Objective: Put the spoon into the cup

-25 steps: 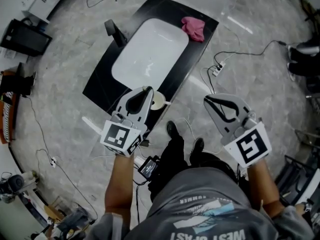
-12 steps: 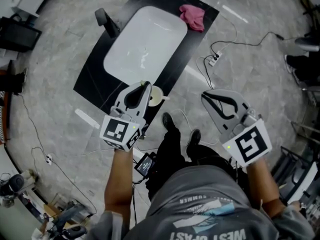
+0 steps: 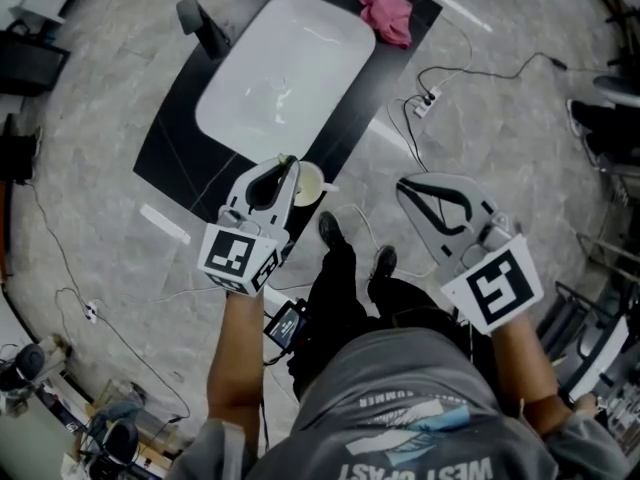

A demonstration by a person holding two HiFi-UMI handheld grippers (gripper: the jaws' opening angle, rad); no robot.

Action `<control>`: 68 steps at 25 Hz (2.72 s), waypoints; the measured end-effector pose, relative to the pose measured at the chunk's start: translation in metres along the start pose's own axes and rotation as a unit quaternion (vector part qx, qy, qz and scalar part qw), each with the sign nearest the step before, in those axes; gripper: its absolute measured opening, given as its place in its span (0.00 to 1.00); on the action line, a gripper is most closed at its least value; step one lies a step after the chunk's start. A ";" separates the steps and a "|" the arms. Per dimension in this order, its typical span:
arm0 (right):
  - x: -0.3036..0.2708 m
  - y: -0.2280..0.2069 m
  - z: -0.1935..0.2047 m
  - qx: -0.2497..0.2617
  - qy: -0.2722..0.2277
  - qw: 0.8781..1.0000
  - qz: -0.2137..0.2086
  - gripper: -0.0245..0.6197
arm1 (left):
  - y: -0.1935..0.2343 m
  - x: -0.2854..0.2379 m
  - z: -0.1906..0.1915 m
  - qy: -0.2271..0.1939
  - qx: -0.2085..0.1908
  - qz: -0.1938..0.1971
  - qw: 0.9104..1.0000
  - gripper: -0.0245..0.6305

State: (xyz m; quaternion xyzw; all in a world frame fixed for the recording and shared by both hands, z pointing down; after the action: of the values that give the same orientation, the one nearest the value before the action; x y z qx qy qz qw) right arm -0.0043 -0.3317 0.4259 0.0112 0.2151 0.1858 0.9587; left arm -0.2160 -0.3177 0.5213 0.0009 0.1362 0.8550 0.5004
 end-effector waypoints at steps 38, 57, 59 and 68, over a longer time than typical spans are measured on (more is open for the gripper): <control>0.003 0.012 0.011 0.000 0.019 1.000 -0.009 0.09 | 0.006 0.002 0.018 0.015 -0.014 -0.020 1.000 0.04; 0.020 0.011 0.002 0.012 0.005 1.000 -0.007 0.09 | 0.001 0.004 -0.012 -0.001 -0.043 -0.039 0.998 0.04; 0.024 0.012 0.001 0.014 0.003 1.000 -0.006 0.09 | 0.000 0.006 -0.016 -0.003 -0.047 -0.042 0.998 0.04; 0.044 0.021 -0.011 0.032 -0.011 0.999 -0.002 0.09 | -0.015 0.025 -0.041 -0.022 -0.068 -0.053 0.996 0.04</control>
State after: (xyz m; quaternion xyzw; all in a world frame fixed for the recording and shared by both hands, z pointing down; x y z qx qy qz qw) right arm 0.0204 -0.2967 0.3998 0.0435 0.2102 0.1767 0.9606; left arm -0.2215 -0.2986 0.4752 -0.0213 0.0661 0.8342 0.5471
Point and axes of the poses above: the fingertips, and each gripper's own axes: x backward along the fingers, y to its left, z out of its underside, the point moved 7 cm from there along x, backward along the fingers, and after that the axes turned 10 degrees about -y, right-handed, at the moved point
